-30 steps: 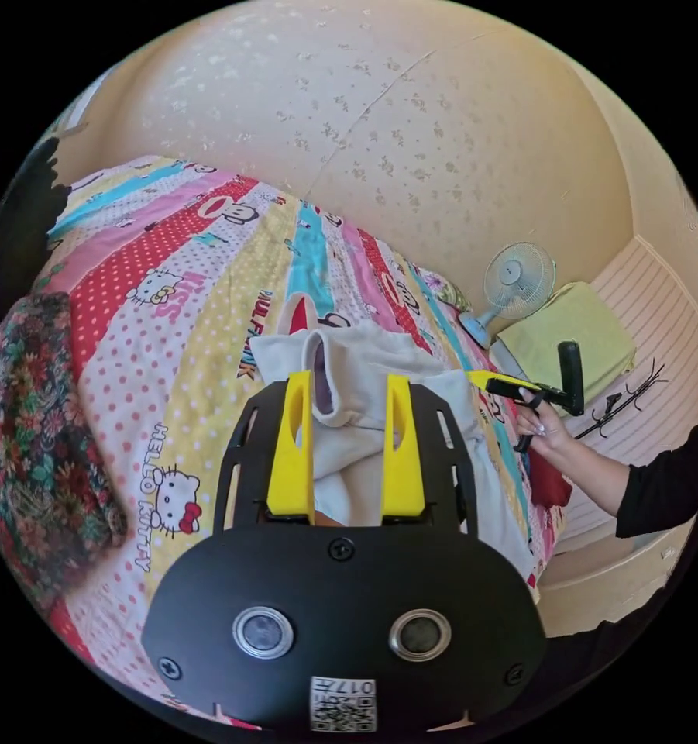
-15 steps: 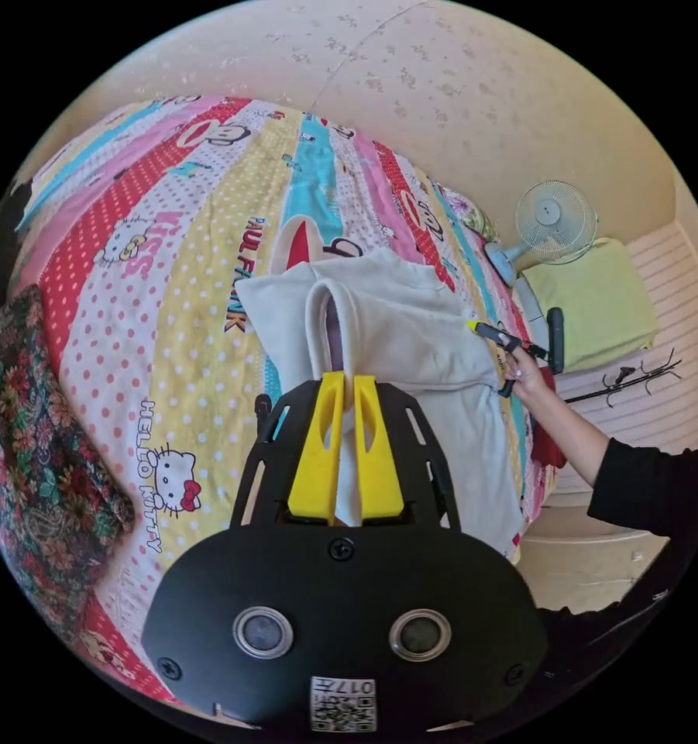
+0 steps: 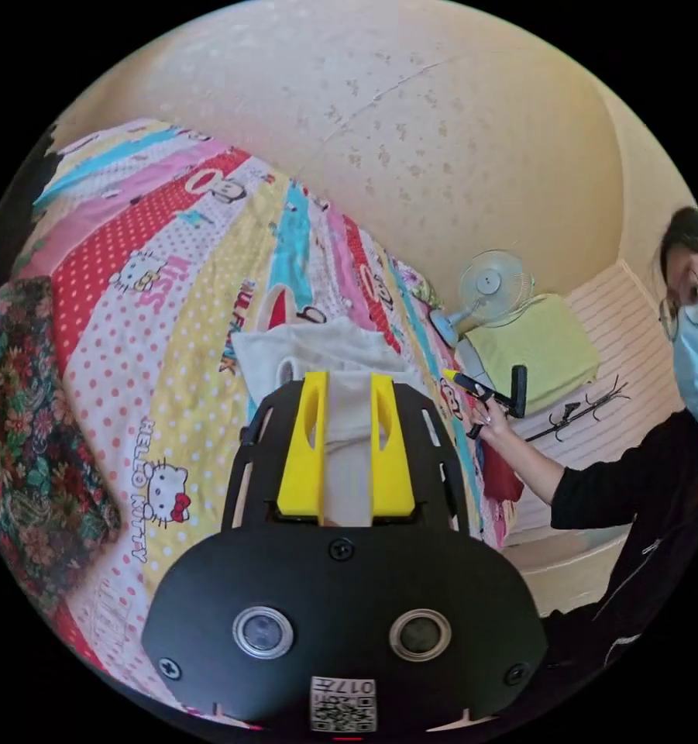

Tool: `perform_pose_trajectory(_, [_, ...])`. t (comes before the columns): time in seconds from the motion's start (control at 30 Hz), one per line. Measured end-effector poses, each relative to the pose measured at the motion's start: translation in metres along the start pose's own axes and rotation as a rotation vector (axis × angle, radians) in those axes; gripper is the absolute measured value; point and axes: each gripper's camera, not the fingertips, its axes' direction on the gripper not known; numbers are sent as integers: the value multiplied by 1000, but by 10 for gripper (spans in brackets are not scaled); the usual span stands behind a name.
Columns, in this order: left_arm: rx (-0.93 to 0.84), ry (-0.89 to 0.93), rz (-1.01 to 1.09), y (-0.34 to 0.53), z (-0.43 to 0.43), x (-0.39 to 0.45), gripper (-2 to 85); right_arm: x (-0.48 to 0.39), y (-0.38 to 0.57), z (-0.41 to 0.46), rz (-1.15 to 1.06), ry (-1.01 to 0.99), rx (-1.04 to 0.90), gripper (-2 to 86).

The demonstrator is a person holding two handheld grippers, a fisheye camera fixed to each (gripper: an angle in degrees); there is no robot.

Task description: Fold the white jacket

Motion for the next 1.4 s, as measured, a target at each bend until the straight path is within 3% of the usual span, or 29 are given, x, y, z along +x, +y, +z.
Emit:
perform_pose_trajectory(0.1, [-131, -223, 170, -5, 59, 24, 80, -4, 14, 19, -26, 28, -66, 83])
perform_pose_trajectory(0.17, [-235, -419, 150, -1, 97, 14, 72, 6, 32, 51, -59, 60, -216, 80])
perform_pose_trajectory(0.2, [-273, -433, 140, 3, 112, 4, 64, 8, 37, 56, -81, 43, -226, 79])
perform_pose_trajectory(0.37, [-182, -302, 8, 7, 84, -2, 52, 13, 23, 32, -14, 5, -177, 74])
perform_pose_trajectory(0.53, [-112, -265, 95, 12, 51, 36, 76, -15, 6, 16, -124, 65, -96, 73])
perform_pose_trajectory(0.67, [-285, -371, 87, 29, 93, 29, 69, 13, 16, 64, -86, 9, -219, 72])
perform_pose_trajectory(0.87, [-222, -457, 139, 35, 78, 60, 57, 19, 22, 23, 18, -38, -143, 71])
perform_pose_trajectory(1.0, [-208, -289, 57, 64, 51, 68, 63, -3, 51, -12, -32, -5, -130, 69])
perform_pose_trajectory(1.1, [-424, -401, 4, 98, 78, 63, 64, -3, 92, -2, -13, 61, -223, 67])
perform_pose_trajectory(1.17, [-386, -438, 65, 107, 79, 68, 62, 11, 124, 14, 5, 8, -247, 66])
perform_pose_trajectory(1.27, [-486, -429, 38, 97, 75, 66, 67, 20, 115, 0, 67, -41, -272, 73])
perform_pose_trajectory(1.4, [-429, -279, 16, 120, 21, 60, 92, 4, 131, -43, -42, -8, -269, 90])
